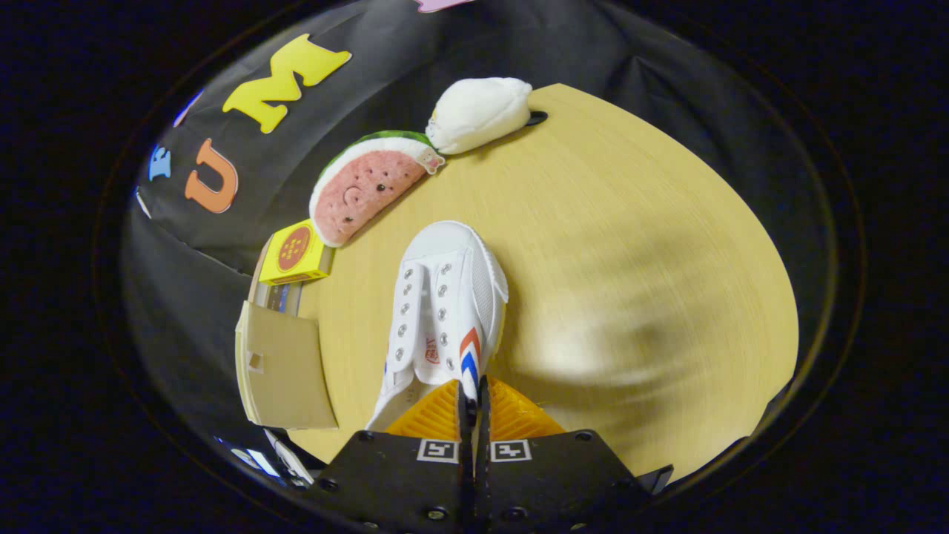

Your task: Open the storage box then place both shoes into the box .Put the left shoe in first, then the right shoe, with the right side of both shoes facing outward in a uniform manner.

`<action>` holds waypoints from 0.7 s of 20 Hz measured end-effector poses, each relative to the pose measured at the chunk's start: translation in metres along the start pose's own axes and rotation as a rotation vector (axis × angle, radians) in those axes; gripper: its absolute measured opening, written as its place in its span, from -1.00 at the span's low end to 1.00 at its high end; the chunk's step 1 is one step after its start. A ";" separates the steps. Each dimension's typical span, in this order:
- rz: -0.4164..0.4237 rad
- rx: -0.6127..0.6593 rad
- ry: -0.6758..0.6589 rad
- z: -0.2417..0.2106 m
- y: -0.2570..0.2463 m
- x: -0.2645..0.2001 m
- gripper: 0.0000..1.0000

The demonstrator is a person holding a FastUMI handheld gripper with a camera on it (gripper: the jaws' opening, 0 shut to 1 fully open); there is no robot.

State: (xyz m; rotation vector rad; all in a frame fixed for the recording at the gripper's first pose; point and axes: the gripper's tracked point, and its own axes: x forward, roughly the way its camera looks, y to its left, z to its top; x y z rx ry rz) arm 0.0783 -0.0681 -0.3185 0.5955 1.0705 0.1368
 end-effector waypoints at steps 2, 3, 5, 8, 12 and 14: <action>0.012 -0.023 -0.017 -0.001 0.021 -0.006 -0.99; 0.020 -0.034 -0.026 -0.002 0.032 -0.012 -0.99; 0.046 -0.049 -0.031 -0.005 0.058 -0.018 -0.99; 0.046 -0.071 -0.048 -0.011 0.092 -0.023 -0.99; 0.050 -0.100 -0.065 -0.023 0.148 -0.032 -0.99; 0.059 -0.117 -0.084 -0.031 0.180 -0.036 -0.99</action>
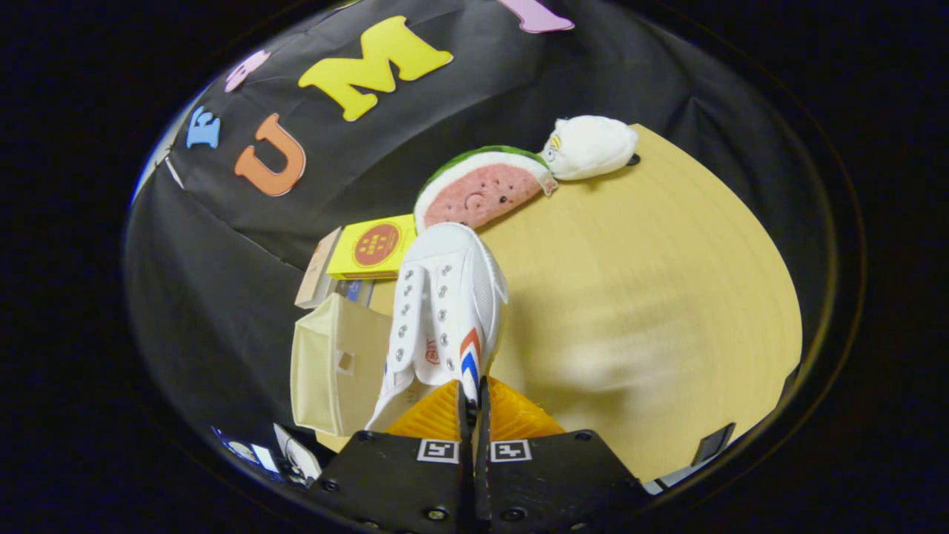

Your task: Open the storage box then place both shoes into the box .Put the left shoe in first, then the right shoe, with the right side of both shoes facing outward in a uniform manner.

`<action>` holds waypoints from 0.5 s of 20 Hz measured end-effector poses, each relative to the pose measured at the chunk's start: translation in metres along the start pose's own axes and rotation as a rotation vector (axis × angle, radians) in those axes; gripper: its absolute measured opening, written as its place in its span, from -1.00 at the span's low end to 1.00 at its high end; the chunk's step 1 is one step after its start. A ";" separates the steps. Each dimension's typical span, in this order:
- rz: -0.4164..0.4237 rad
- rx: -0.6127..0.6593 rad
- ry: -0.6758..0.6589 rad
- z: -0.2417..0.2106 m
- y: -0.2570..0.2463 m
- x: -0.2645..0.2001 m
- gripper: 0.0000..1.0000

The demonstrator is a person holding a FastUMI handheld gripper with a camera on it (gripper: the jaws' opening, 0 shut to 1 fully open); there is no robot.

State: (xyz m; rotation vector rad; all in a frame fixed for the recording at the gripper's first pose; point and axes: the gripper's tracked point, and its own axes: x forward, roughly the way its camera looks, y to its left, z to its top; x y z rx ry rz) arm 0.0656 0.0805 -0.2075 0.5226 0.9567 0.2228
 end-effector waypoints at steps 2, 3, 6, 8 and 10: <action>0.012 -0.020 -0.014 -0.006 0.036 -0.001 -0.99; 0.019 -0.030 -0.017 -0.008 0.053 0.000 -0.99; 0.036 -0.061 -0.027 -0.017 0.106 0.008 -0.99; 0.051 -0.080 -0.033 -0.026 0.142 0.014 -0.99; 0.067 -0.099 -0.028 -0.034 0.172 0.025 -0.99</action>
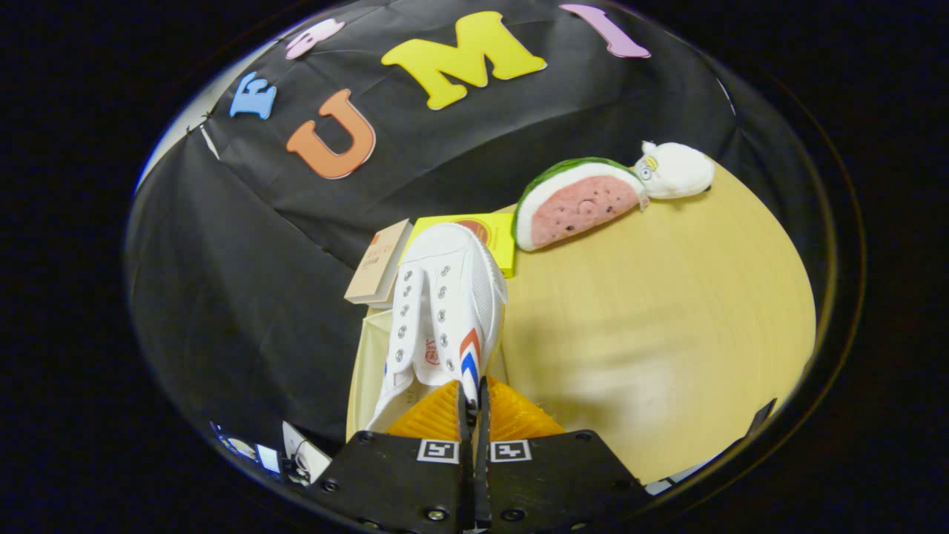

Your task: Open the storage box then place both shoes into the box .Put the left shoe in first, then the right shoe, with the right side of both shoes facing outward in a uniform manner.

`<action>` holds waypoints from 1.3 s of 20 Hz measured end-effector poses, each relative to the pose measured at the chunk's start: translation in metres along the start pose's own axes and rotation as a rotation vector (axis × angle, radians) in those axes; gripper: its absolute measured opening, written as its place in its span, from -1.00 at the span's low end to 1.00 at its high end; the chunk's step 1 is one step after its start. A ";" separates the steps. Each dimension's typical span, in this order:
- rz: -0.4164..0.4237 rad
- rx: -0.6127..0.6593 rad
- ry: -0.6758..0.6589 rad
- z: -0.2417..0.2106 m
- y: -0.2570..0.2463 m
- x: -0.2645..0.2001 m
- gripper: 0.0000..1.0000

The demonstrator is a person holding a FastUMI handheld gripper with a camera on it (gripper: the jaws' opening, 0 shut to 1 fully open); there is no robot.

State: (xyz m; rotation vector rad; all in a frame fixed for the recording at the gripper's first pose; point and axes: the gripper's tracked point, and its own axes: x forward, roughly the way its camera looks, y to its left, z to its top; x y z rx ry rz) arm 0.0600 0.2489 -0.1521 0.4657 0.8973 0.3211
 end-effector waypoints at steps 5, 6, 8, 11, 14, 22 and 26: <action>-0.013 -0.066 0.010 -0.011 0.050 0.036 -0.98; -0.031 -0.084 0.006 -0.013 0.053 0.045 -0.98; -0.059 -0.110 0.009 -0.018 0.058 0.059 -0.98; -0.093 -0.131 0.024 -0.030 0.058 0.075 -0.98; -0.122 -0.130 0.033 -0.042 0.054 0.088 -0.99; -0.198 -0.192 0.002 -0.054 0.034 0.103 -0.99; -0.190 -0.142 0.010 -0.060 0.028 0.108 -0.99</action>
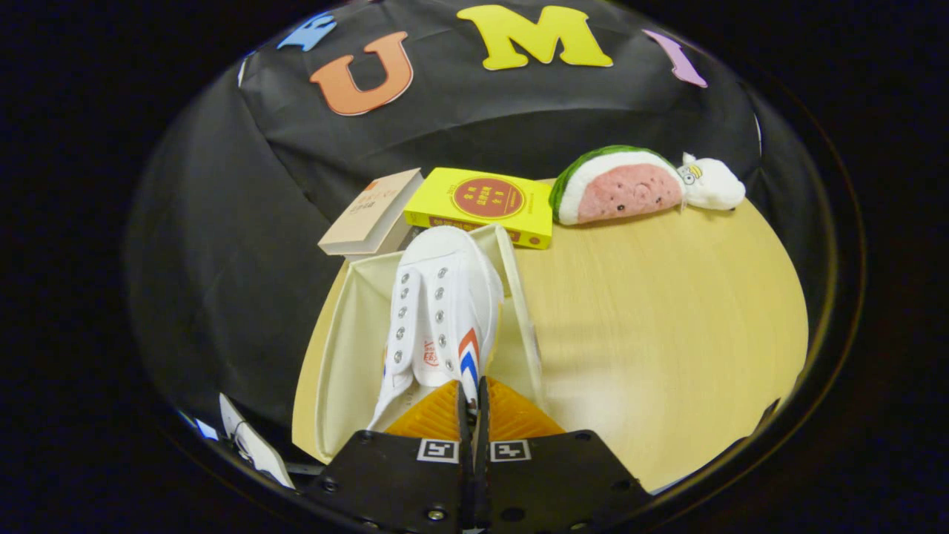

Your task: Open the storage box then place both shoes into the box .Put the left shoe in first, then the right shoe, with the right side of both shoes facing outward in a uniform manner.

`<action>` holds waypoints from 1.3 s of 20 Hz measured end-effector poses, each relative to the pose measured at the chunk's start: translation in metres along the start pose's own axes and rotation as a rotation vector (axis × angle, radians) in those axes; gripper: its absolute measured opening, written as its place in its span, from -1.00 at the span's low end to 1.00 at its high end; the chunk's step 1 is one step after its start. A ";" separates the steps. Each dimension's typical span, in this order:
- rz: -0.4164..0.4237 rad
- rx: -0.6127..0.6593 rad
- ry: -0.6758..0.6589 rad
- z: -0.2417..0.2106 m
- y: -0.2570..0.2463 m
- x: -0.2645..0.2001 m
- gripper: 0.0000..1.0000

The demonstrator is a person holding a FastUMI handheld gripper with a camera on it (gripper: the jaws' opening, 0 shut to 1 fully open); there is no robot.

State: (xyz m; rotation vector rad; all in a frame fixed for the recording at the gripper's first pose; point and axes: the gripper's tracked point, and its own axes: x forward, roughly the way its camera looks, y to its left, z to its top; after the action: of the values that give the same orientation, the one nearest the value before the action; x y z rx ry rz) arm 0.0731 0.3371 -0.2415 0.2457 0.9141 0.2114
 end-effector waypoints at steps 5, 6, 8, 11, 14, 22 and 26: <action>0.064 0.014 -0.006 -0.004 0.011 0.004 -0.37; 0.073 0.004 -0.028 0.000 0.015 -0.001 0.04; 0.064 -0.044 -0.075 0.009 0.016 -0.013 0.59; 0.058 -0.101 -0.162 0.025 0.010 -0.044 0.90; 0.002 -0.139 -0.270 0.047 -0.018 -0.080 0.93; -0.138 -0.095 -0.534 0.110 -0.108 -0.200 0.92; -0.192 -0.084 -0.655 0.123 -0.142 -0.257 0.92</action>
State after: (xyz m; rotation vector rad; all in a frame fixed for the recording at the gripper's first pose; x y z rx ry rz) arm 0.0302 0.1144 -0.0179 0.1327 0.2736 -0.0145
